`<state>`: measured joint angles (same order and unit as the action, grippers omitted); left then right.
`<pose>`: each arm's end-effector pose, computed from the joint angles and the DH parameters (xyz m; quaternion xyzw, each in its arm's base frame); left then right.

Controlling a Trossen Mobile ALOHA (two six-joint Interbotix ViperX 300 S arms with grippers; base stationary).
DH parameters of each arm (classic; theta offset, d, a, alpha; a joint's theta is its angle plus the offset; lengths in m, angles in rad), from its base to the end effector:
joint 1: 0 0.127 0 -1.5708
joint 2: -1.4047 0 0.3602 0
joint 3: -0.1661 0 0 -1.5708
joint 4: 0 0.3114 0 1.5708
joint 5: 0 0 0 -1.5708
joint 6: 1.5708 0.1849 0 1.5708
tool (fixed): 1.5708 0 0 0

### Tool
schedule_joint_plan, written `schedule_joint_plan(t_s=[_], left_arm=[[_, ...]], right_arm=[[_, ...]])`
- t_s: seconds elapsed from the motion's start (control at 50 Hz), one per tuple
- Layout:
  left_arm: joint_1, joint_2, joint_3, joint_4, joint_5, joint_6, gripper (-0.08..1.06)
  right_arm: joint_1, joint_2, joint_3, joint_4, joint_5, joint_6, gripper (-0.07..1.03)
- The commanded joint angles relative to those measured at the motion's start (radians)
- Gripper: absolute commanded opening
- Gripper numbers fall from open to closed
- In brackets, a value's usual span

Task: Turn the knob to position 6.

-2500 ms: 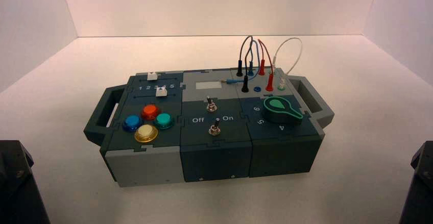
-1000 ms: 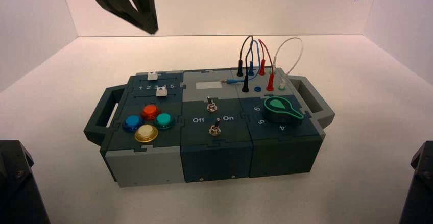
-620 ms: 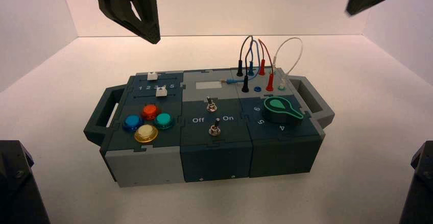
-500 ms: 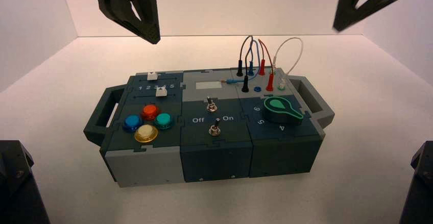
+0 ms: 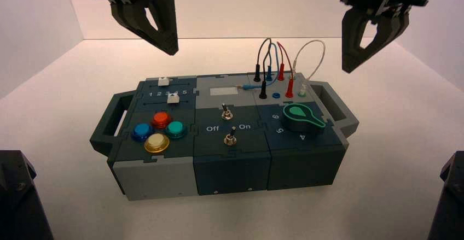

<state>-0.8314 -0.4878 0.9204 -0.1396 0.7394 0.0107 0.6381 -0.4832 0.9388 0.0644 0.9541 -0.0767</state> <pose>0.1497 -0.1898 0.1689 0.1638 0.5307 -0.3482 0.7552 0.1525 0.1252 0.1500 -0.2010 0.6148 0.2701 0.7132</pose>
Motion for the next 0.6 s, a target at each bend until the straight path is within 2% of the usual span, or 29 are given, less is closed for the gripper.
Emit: schedule_joint_plan(t_s=[0.02, 0.34, 0.6], left_arm=[[-0.032, -0.009, -0.011, -0.008, -0.002, -0.003, -0.03], [-0.095, -0.002, -0.012, -0.014, 0.000, -0.015, -0.03], [-0.103, 0.000, -0.011, -0.014, -0.006, -0.015, -0.03]], right_arm=[[0.003, 0.020, -0.014, 0.002, -0.006, -0.012, -0.02], [0.035, 0.103, -0.011, 0.015, -0.025, -0.012, -0.02], [0.054, 0.183, -0.015, 0.028, -0.044, -0.012, -0.02]])
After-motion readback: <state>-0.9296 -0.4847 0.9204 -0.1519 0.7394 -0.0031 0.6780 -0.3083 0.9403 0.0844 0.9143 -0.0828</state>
